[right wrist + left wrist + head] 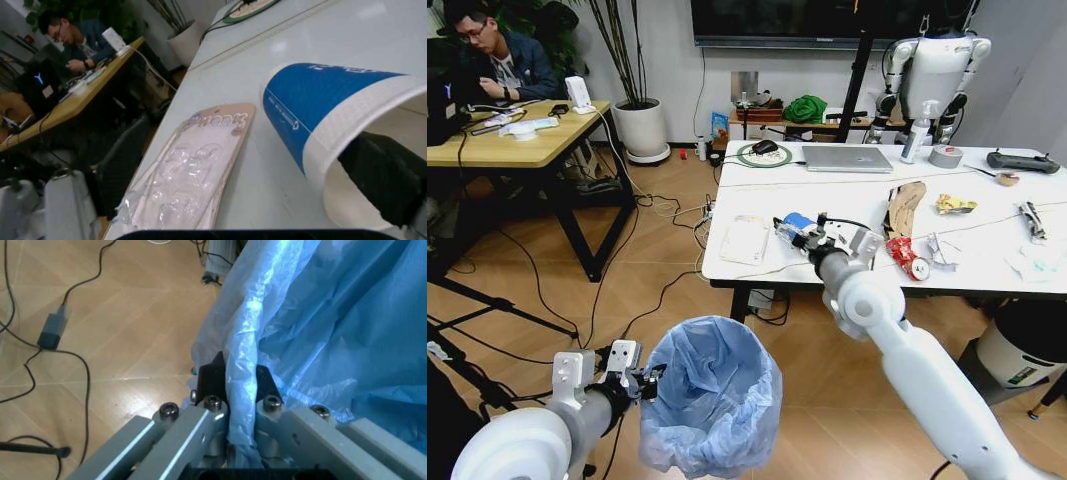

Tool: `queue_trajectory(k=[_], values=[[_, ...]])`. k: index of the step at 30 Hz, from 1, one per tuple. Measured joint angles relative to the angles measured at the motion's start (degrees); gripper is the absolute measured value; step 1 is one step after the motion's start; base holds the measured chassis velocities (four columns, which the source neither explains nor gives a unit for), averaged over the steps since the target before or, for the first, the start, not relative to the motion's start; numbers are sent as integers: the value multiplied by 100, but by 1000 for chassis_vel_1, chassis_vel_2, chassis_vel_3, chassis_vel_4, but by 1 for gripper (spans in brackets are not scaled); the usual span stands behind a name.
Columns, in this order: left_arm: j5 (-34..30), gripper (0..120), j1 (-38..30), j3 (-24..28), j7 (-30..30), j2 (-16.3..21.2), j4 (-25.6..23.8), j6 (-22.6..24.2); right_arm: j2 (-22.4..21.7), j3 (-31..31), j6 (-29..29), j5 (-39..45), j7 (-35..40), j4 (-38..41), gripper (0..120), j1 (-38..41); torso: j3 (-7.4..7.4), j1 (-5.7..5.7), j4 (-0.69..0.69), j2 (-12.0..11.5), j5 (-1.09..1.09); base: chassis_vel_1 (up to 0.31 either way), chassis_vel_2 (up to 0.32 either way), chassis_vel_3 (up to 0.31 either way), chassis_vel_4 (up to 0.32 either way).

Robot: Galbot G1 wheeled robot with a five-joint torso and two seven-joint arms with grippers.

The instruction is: Pick up the trash bin and place the trash from the table into it.

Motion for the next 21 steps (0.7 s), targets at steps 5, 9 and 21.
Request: queue_trajectory(k=[5,9,21], values=[[-17,0,11,-22,-18,64,0,0,4,-94,25,-207,-70,-65,75,49,0,0,-1,0,1,0,0,0,0],[-19,0,15,-19,-75,66,0,0,-48,-122,29,-355,-140,-115,61,74,0,-1,-1,-1,1,0,0,0,0],[-18,0,2,16,-89,-16,0,0,-103,-247,41,-383,-164,-190,14,166,-1,-1,-1,-2,1,0,0,0,0]])
